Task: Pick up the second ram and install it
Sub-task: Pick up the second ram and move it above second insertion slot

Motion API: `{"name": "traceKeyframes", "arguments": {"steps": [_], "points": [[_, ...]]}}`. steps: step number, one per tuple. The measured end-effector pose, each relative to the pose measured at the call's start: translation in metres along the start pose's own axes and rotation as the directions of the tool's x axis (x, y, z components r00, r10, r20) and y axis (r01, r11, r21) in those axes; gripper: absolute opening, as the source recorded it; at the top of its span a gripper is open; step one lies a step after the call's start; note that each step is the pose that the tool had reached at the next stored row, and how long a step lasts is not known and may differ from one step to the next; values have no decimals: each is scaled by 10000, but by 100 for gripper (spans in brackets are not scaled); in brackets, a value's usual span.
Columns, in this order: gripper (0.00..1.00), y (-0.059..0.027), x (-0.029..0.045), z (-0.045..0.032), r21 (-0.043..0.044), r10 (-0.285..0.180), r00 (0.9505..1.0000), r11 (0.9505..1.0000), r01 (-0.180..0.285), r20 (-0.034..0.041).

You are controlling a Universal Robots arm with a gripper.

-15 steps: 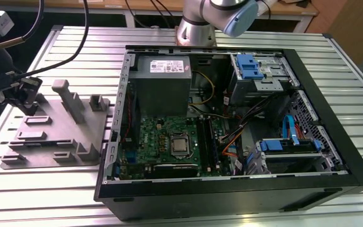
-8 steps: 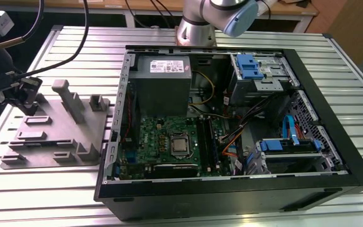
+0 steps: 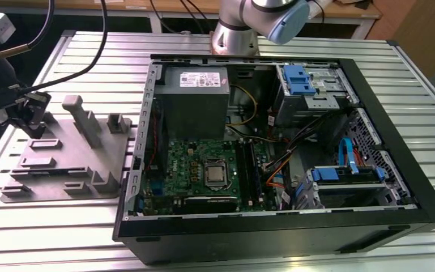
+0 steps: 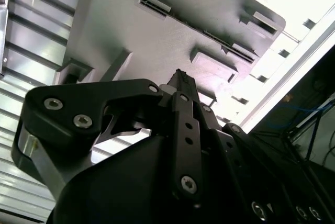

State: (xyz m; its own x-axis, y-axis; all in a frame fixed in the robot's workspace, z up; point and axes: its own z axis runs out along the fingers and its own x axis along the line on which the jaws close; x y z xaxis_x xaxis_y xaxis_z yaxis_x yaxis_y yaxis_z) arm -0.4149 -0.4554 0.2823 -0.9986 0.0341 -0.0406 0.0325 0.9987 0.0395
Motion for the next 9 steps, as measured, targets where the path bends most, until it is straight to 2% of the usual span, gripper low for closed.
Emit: {"name": "traceKeyframes", "arguments": {"steps": [4, 6, 9], "points": [[10, -1, 0, 10, -31, -724, 9974, 9974, 724, -28], [10, -1, 0, 16, -47, -1083, 9941, 9941, 1082, -41], [10, -1, 1, 24, -72, -1631, 9866, 9866, 1631, -59]]}}
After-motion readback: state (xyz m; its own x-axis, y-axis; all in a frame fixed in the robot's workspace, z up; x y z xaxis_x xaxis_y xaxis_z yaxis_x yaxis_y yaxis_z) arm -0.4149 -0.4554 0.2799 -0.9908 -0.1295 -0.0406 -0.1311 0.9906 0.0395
